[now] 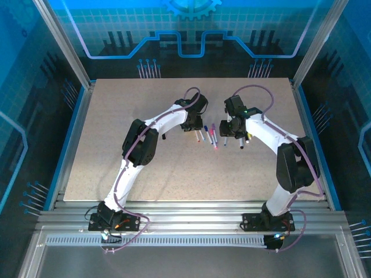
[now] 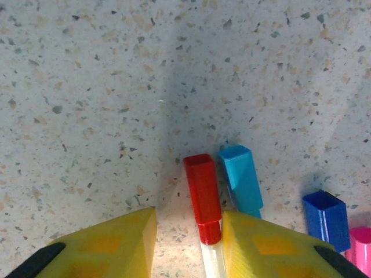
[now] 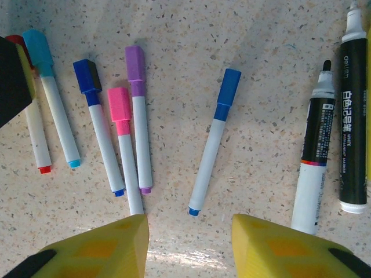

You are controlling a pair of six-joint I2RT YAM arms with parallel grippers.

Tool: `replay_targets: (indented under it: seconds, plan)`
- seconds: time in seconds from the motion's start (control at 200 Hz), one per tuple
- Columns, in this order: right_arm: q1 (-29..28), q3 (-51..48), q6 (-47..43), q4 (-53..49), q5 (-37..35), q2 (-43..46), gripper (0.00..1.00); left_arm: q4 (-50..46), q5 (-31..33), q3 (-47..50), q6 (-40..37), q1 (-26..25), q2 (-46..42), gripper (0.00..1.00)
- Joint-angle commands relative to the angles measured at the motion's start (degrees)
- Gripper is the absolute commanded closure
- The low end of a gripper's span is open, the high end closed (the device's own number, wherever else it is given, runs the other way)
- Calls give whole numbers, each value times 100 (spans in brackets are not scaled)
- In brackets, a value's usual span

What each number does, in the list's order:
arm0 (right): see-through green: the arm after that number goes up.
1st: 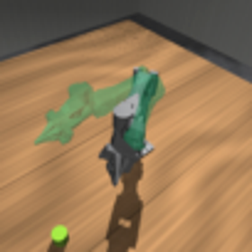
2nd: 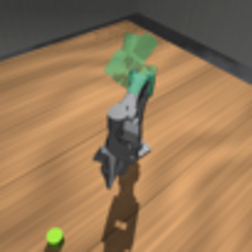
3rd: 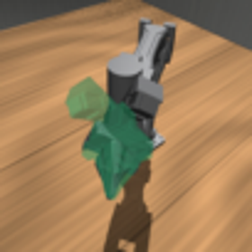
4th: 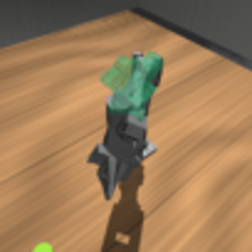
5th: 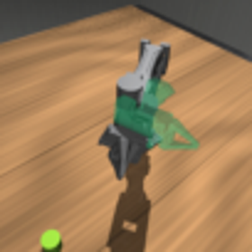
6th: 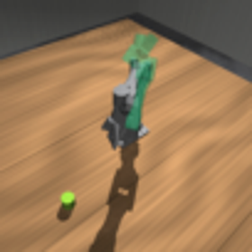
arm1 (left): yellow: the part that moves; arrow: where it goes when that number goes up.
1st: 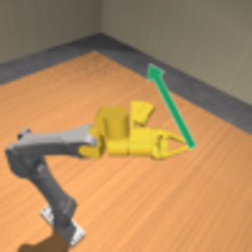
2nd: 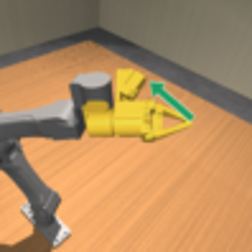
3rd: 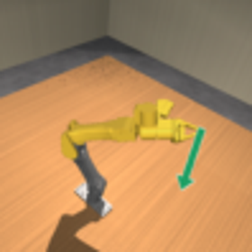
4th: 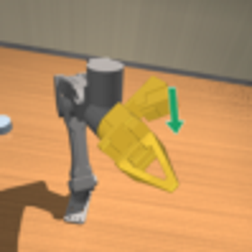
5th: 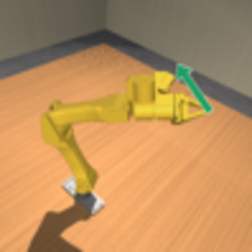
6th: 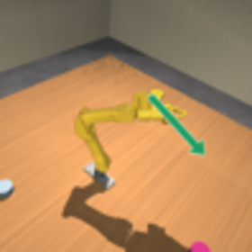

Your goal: Open the pen caps

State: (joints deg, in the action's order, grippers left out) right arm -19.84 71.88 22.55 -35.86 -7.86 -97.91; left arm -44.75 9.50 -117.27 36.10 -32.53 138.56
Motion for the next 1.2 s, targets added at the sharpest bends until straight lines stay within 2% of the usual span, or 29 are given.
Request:
replay_targets:
  seconds: [0.0,0.46,0.675,0.771,0.866,1.086,1.196]
  plan:
    - [-42,15,89,35,100,-122,57,-151,128,-168,93,19,100,65]
    - [-16,-16,87,140,276,-219,58,-366,131,-761,247,133,617,70]
    - [-5,-82,101,202,358,-220,59,-403,162,-706,209,143,640,81]
    - [-10,-117,127,274,473,-228,59,-396,166,-615,196,162,594,90]
    - [-15,-145,164,367,705,-250,59,-345,145,-446,207,178,466,100]
    - [-197,-399,273,1049,1684,-61,59,2,-114,214,226,262,-229,100]
    - [-259,-518,485,1492,2296,2,57,391,-668,674,231,313,-732,100]
